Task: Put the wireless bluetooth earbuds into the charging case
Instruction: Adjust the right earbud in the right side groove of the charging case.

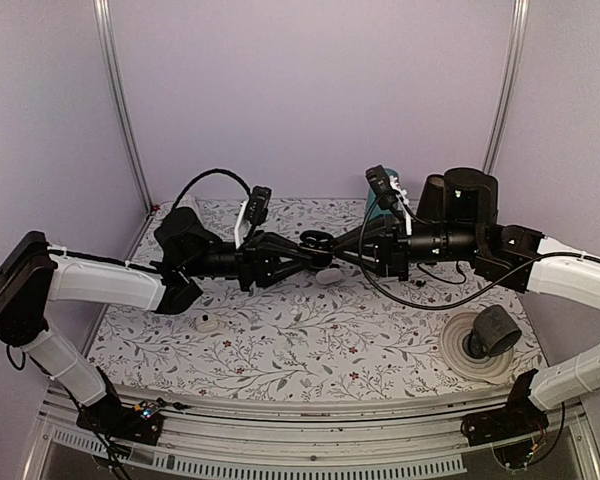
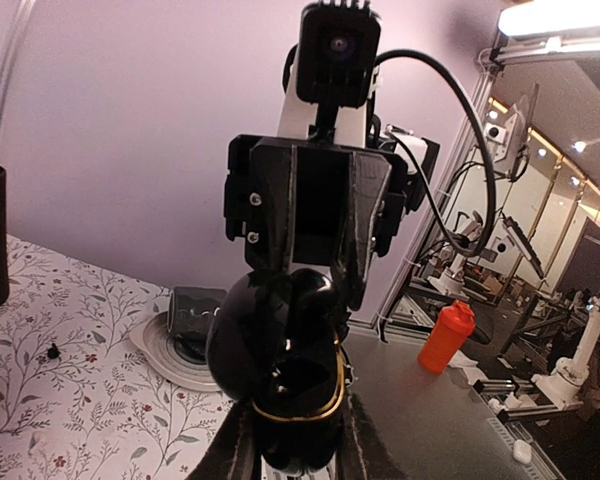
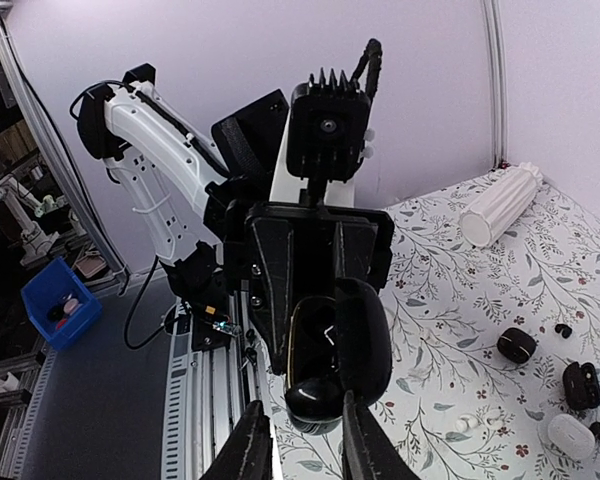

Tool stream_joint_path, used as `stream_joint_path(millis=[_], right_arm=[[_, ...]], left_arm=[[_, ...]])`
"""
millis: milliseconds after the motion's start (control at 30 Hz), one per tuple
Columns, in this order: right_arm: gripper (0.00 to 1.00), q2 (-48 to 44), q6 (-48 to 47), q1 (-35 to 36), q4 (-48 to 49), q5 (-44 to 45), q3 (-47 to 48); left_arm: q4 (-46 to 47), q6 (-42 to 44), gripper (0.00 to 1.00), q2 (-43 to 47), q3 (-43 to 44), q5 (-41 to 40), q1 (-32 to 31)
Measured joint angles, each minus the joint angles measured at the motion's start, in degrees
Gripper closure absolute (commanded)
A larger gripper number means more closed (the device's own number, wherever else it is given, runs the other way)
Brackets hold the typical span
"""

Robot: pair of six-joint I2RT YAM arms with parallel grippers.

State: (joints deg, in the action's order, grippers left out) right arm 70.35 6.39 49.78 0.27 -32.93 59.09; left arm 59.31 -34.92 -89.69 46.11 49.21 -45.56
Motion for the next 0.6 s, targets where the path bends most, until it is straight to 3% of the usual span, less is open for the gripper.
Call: stream_joint_path(millis=[600], right_arm=[[0.90, 1.7, 1.4, 0.0, 0.1, 4.2, 0.5]], left_arm=[[-3.5, 3.1, 1.00, 0.0, 0.1, -2.1, 0.4]])
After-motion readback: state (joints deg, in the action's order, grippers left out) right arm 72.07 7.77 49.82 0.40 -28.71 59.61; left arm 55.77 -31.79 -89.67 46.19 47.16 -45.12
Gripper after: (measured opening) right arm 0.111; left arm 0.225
